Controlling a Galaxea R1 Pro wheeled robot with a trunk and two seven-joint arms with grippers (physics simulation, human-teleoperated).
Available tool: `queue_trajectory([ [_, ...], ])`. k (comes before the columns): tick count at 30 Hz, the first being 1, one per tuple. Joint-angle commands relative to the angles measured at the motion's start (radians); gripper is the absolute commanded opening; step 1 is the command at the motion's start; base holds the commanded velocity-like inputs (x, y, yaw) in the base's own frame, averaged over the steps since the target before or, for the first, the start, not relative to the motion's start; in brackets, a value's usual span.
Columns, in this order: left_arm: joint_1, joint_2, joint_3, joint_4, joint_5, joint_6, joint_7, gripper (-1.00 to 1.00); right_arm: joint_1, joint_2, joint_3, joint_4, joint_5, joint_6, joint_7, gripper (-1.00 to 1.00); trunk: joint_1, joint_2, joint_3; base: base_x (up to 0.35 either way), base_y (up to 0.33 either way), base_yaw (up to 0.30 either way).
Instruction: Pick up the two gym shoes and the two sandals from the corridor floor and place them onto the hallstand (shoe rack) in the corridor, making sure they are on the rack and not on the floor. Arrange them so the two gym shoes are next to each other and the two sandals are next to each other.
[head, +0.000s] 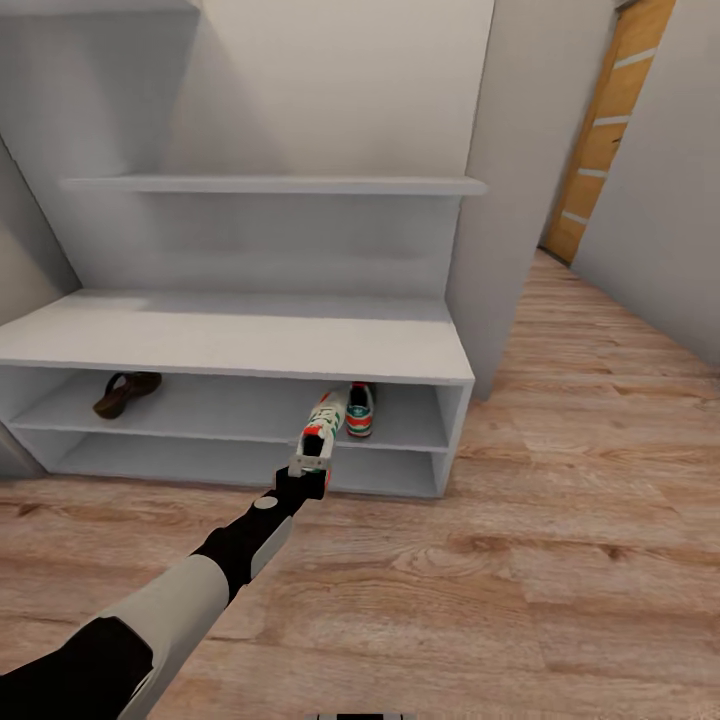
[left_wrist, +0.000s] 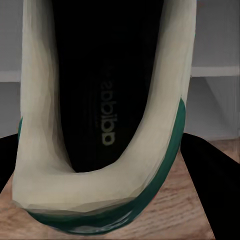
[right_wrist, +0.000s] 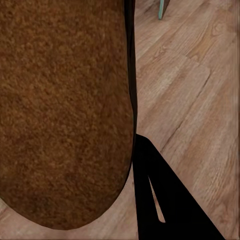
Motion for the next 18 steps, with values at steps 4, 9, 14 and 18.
queue_trajectory([
  [4, -0.001, 0.001, -0.007, 0.000, 0.007, -0.002, 0.007, -1.00, -0.001, 0.000, -0.001, -0.001, 0.007, 0.004, 0.006, -1.00, 0.000, 0.000, -0.001, 0.229, 0.000, -0.072],
  [9, -0.001, 0.001, -0.007, 0.000, 0.007, -0.002, 0.007, -1.00, -0.001, 0.000, -0.001, -0.001, 0.007, 0.004, 0.006, -1.00, 0.000, 0.000, -0.001, 0.192, 0.000, -0.012],
  [14, -0.001, 0.001, -0.007, 0.000, 0.007, -0.003, 0.007, -1.00, -0.001, 0.000, -0.001, -0.001, 0.007, 0.004, 0.006, -1.00, 0.000, 0.000, -0.001, 0.021, 0.000, -0.001],
  [18, -0.001, 0.002, -0.007, 0.000, 0.007, -0.002, 0.007, -1.00, -0.001, 0.000, -0.001, -0.001, 0.007, 0.004, 0.006, -1.00, 0.000, 0.000, -0.001, 0.020, 0.018, 0.000],
])
